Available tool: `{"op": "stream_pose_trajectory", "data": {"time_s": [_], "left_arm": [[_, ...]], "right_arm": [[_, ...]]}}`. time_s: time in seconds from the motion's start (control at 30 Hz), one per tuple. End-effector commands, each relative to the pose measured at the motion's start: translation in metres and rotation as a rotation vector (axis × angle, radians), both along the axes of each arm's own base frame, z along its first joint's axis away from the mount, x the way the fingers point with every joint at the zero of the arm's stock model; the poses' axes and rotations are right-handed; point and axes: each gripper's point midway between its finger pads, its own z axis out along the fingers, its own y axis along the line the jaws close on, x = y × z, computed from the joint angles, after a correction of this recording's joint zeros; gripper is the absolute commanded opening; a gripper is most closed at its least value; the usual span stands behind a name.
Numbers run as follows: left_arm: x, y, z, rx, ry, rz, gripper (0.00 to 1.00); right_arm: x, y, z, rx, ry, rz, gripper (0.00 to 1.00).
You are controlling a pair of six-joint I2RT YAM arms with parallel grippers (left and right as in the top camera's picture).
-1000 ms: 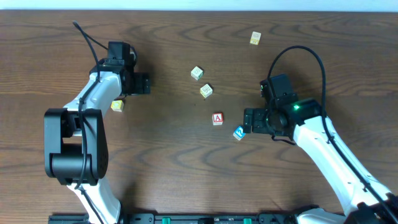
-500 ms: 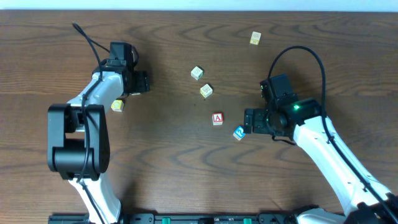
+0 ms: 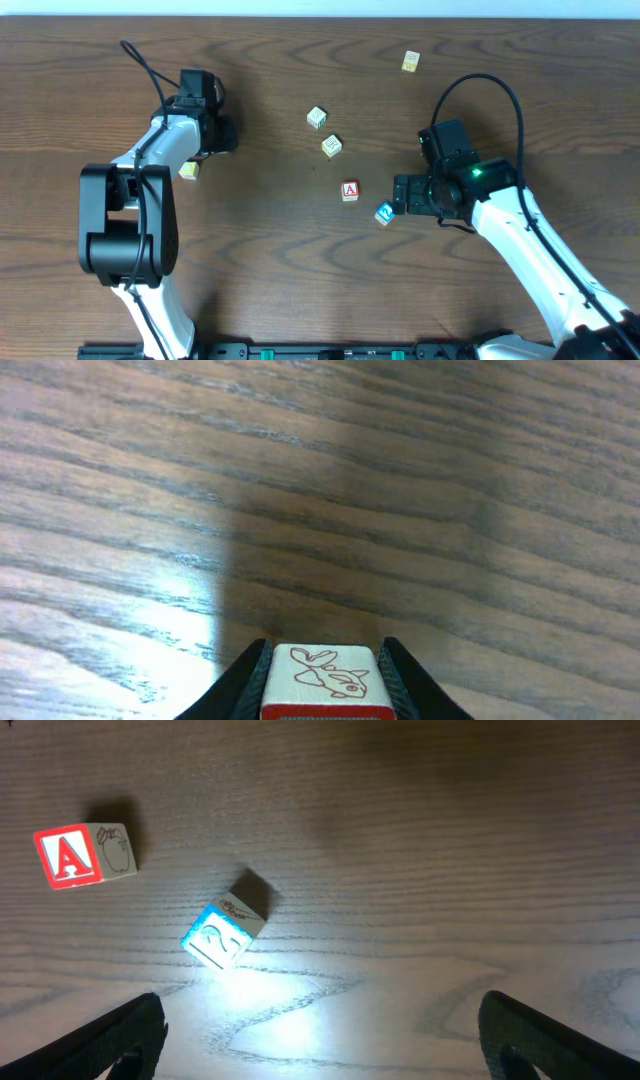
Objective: Spell out Ai2
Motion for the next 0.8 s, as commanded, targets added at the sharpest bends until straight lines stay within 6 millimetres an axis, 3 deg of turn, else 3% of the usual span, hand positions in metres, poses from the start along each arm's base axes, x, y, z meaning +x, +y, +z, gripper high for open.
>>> {"op": "stream_pose_trajectory", "data": {"time_s": [0.0, 0.23, 0.43, 0.53, 0.77], "left_arm": [[-0.009, -0.007, -0.006, 0.029, 0.04, -0.101, 0.26], [-0.018, -0.027, -0.008, 0.087, 0.058, -0.328, 0.26], [-0.033, -0.078, -0.008, 0.099, 0.041, -0.721, 0.3], [-0.042, -0.106, -0.008, 0.106, 0.016, -0.927, 0.38], [-0.056, -0.139, -0.008, 0.168, -0.017, -1.196, 0.39]], "right_arm": [[0.0, -0.004, 0.002, -0.025, -0.015, -0.014, 0.99], [0.002, -0.005, 0.002, -0.028, -0.021, -0.015, 0.99], [0.002, -0.009, 0.002, -0.051, -0.028, -0.021, 0.99], [0.003, -0.009, 0.003, -0.052, -0.028, -0.02, 0.99], [0.003, -0.011, 0.003, -0.067, -0.033, -0.018, 0.99]]}}
